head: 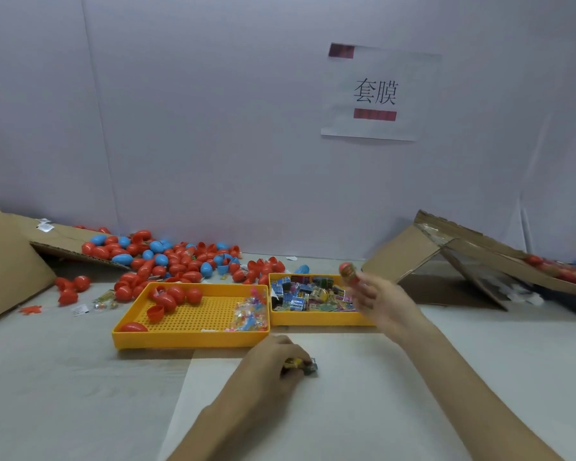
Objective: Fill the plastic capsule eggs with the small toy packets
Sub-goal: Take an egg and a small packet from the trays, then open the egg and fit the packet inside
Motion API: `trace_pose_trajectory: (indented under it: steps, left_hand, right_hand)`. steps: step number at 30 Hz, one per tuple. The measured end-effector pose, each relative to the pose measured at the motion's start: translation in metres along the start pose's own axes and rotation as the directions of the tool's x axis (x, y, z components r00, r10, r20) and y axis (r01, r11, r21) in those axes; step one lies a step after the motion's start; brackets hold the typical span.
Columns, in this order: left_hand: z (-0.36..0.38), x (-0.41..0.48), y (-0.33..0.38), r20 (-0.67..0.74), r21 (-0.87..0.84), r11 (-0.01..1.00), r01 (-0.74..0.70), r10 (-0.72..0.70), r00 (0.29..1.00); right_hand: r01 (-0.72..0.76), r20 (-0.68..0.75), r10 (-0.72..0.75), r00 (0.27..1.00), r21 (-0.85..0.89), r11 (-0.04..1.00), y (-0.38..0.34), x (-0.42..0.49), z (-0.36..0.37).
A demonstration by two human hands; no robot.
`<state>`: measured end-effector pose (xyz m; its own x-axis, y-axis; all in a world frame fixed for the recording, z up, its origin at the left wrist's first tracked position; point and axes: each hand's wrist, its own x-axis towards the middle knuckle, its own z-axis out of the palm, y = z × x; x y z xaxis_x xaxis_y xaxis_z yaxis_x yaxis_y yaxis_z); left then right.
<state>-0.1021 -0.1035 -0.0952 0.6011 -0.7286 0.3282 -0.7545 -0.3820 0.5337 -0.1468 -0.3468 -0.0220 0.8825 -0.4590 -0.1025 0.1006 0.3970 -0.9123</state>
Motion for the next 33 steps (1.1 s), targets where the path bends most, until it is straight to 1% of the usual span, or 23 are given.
trace_pose_trajectory:
  steps: [2,3,4,6,8,9,10,12,14,15,16,18,19,21,22,24,28,33]
  left_hand:
    - [0.000,0.001,0.000,0.009,-0.013,1.000,0.001,-0.001,1.000]
    - [0.001,0.001,0.000,0.010,-0.022,1.000,0.000,0.000,1.000]
    - [0.001,0.001,0.000,0.012,-0.026,1.000,-0.002,0.002,1.000]
    - [0.001,0.001,-0.001,0.030,-0.013,1.000,-0.014,0.014,0.999]
    - [0.001,0.002,-0.003,0.044,0.011,1.000,-0.017,0.017,0.999]
    - [0.002,0.002,-0.003,0.038,0.016,1.000,-0.009,0.008,0.999]
    - [0.003,0.001,-0.003,0.019,0.008,1.000,0.004,-0.004,1.000]
    - [0.002,0.000,-0.001,-0.056,-0.029,0.999,0.022,-0.024,0.998]
    - [0.000,0.001,0.000,-0.158,-0.069,0.997,0.020,-0.031,0.987]
    - [-0.002,0.002,0.000,-0.215,-0.092,0.996,0.019,-0.038,0.976]
    - [-0.004,0.003,0.001,-0.265,-0.114,0.993,0.019,-0.049,0.963]
    - [-0.004,0.005,0.000,-0.334,-0.152,0.988,0.012,-0.062,0.940]
    - [-0.004,0.005,0.000,-0.361,-0.165,0.986,0.001,-0.061,0.931]
    - [-0.003,0.004,-0.001,-0.401,-0.184,0.983,-0.017,-0.059,0.914]
    - [-0.003,0.003,-0.001,-0.412,-0.191,0.981,-0.018,-0.064,0.909]
    - [-0.002,0.003,-0.001,-0.424,-0.201,0.980,-0.013,-0.075,0.903]
    - [-0.001,0.003,0.002,-0.430,-0.205,0.979,0.000,-0.091,0.898]
    - [-0.001,0.004,0.003,-0.439,-0.224,0.975,-0.001,-0.100,0.893]
  right_hand:
    - [0.144,-0.119,-0.122,0.985,0.194,0.970,-0.047,0.019,-0.010]
    - [0.213,-0.185,-0.172,0.967,0.226,0.951,-0.069,0.028,-0.017]
    - [0.247,-0.233,-0.198,0.952,0.205,0.947,-0.085,0.036,-0.025]
    - [0.216,-0.300,-0.185,0.936,0.075,0.974,-0.092,0.047,-0.035]
    - [0.153,-0.349,-0.173,0.921,-0.084,0.985,-0.069,0.048,-0.035]
    - [0.145,-0.346,-0.186,0.920,-0.143,0.979,-0.049,0.044,-0.031]
    - [0.160,-0.328,-0.216,0.920,-0.190,0.969,-0.026,0.037,-0.025]
    - [0.261,-0.274,-0.344,0.898,-0.299,0.918,0.022,0.019,-0.010]
    - [0.381,-0.147,-0.476,0.867,-0.419,0.824,0.059,0.001,0.008]
    - [0.427,-0.054,-0.506,0.861,-0.464,0.776,0.070,-0.005,0.018]
    - [0.464,0.043,-0.510,0.859,-0.487,0.740,0.076,-0.010,0.026]
    - [0.490,0.199,-0.453,0.869,-0.470,0.734,0.080,-0.015,0.033]
    - [0.476,0.255,-0.402,0.879,-0.478,0.738,0.083,-0.016,0.034]
    - [0.437,0.337,-0.290,0.896,-0.545,0.715,0.090,-0.019,0.033]
    - [0.420,0.348,-0.255,0.902,-0.569,0.707,0.093,-0.019,0.031]
    - [0.399,0.346,-0.230,0.910,-0.570,0.718,0.094,-0.018,0.030]
    - [0.368,0.329,-0.216,0.919,-0.520,0.771,0.091,-0.018,0.030]
    - [0.340,0.303,-0.210,0.930,-0.488,0.804,0.087,-0.023,0.032]
